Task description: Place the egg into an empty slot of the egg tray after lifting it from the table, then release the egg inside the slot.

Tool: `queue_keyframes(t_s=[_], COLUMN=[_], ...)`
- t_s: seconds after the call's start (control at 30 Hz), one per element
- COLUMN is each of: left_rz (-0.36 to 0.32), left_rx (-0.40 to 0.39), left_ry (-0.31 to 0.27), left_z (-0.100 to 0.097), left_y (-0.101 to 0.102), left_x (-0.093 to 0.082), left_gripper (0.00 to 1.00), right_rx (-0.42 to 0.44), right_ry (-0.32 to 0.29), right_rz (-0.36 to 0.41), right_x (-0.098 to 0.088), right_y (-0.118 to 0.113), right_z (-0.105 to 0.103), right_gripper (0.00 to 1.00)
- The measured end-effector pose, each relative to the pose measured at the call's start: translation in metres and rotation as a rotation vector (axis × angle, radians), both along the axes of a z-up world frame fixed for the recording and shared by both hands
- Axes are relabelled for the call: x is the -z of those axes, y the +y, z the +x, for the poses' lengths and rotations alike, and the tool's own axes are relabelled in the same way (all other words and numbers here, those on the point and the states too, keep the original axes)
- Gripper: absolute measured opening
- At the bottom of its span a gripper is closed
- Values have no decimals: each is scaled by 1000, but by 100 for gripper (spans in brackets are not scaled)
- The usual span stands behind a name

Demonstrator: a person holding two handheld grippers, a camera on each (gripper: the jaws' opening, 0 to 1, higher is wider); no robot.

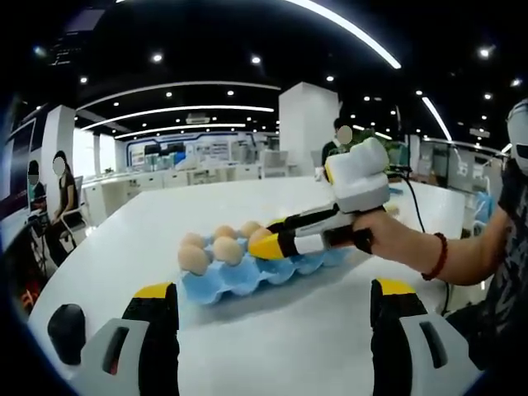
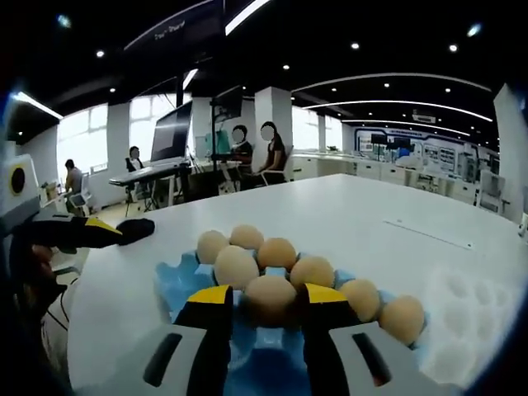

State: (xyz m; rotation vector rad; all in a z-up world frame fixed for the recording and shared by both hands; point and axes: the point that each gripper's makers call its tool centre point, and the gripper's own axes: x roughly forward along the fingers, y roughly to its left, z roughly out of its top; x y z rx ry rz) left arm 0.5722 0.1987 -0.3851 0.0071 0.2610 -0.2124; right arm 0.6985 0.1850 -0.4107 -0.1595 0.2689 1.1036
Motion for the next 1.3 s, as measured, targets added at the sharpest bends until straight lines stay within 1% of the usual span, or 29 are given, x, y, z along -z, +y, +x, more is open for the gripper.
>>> queue_keyframes(t_s=[0.1,0.17,0.27,0.37,0.5,0.67,0.83,0.97,1.1,1.3], left_rz=[1,0,3,2,1,3,-1,0,1,-2], left_rx=[-2,-2,-1,1,1,4,4,3,3,5], left_ry=[-1,1,1,-1,-4,-6,-13,-15,-15,-19], left_z=[-1,-1,-2,-3,-3,-5,-6,-6,-6,-5], left_y=[0,0,-1,-2,-3,-5,-6,-6,-7,-8], left_x=[0,0,-1,-2,-3,-5,-7,-7,-7,-9], left_gripper=[99,99,99,99,99,100,100,100,100,100], right_rx=[4,0,5,12,35,41,57,70,86,102], right_ry=[-42,-41,-36,-35,-42,-52,-55,-58,-62,-50], right_rz=[4,5,15,18,24,19,14,18,23,18], right_x=[-5,-5,-5,-5,-11,-16,-17,-19,-22,-22], right_y=[-1,-2,-2,-5,-9,-13,-19,-23,-30,-39], right_z=[0,-2,0,1,4,2,4,6,9,13], right_gripper=[35,39,49,52,60,71,74,80,83,86])
